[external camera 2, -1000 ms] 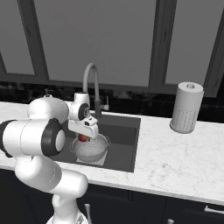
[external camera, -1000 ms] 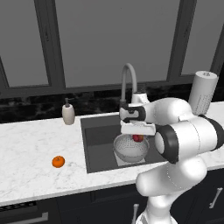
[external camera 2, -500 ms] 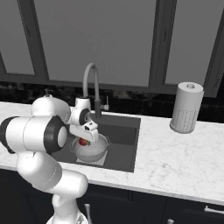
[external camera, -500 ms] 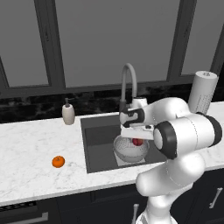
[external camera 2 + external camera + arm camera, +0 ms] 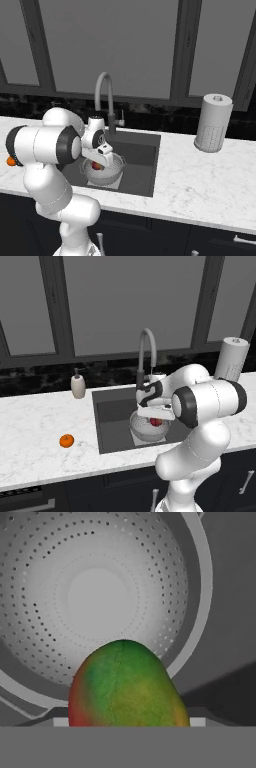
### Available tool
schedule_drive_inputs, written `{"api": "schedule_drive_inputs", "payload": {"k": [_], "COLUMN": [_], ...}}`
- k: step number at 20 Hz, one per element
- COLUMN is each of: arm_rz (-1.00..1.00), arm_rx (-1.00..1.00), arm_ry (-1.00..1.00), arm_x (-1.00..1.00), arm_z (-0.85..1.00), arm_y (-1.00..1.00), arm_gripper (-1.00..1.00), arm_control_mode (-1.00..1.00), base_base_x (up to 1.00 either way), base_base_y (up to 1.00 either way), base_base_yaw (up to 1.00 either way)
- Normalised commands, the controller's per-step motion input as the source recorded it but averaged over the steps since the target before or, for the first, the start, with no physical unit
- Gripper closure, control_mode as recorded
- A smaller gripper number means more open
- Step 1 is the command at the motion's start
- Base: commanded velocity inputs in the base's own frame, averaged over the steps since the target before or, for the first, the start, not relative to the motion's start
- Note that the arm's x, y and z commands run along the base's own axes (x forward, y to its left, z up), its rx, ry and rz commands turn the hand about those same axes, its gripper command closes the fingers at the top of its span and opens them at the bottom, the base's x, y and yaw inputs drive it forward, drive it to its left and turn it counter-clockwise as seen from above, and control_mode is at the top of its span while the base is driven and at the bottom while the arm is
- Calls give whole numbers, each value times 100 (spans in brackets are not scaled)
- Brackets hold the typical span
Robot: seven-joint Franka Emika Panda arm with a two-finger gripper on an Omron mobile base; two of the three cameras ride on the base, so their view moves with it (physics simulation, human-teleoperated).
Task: Put the colander in the sink, put the mango, orange in the colander, and turn on the sink faucet and pour water over the colander.
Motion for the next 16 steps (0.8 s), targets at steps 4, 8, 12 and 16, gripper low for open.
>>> {"api": "schedule_drive_inputs", "payload": {"k": [4,8,12,16], "arm_rz": [-2,-1,0,0], "arm_rx": [0,0,0,0], "arm_ry": [0,0,0,0], "arm_x": [16,15,6,0], "arm_z": [-24,-26,-24,-25], "arm_y": [0,0,0,0], "arm_gripper": [100,100,100,100], "arm_control_mode": [-100,-100,-100,-100], "base_base_x": [0,0,0,0], "base_base_y": [0,0,0,0], "base_base_yaw": [0,0,0,0]}}
